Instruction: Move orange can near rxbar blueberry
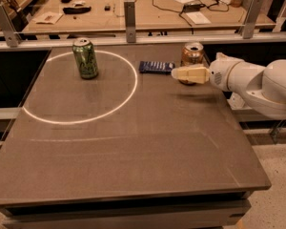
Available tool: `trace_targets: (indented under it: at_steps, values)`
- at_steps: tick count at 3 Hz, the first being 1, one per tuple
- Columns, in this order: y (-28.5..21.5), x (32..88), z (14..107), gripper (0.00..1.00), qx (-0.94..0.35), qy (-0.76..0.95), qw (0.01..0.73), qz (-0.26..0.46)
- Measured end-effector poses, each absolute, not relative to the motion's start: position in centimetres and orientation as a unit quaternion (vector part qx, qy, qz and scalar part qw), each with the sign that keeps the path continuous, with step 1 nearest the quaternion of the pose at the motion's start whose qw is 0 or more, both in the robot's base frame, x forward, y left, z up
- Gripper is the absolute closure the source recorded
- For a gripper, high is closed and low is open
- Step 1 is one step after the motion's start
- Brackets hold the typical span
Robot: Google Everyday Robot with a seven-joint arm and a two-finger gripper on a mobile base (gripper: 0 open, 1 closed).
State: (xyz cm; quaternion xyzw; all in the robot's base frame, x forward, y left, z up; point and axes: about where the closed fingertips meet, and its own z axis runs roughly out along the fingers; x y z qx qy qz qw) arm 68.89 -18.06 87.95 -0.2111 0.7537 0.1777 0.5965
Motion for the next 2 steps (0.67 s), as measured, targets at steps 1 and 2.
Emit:
trace_targets:
  at_steps: [1,2]
  values:
    - [-20.1,68.3,89.9,0.00,-0.232,0.744,0.591,0.207]
    - [-18.7,67.0,90.5,0.00,-0.259,0.734,0.581,0.236]
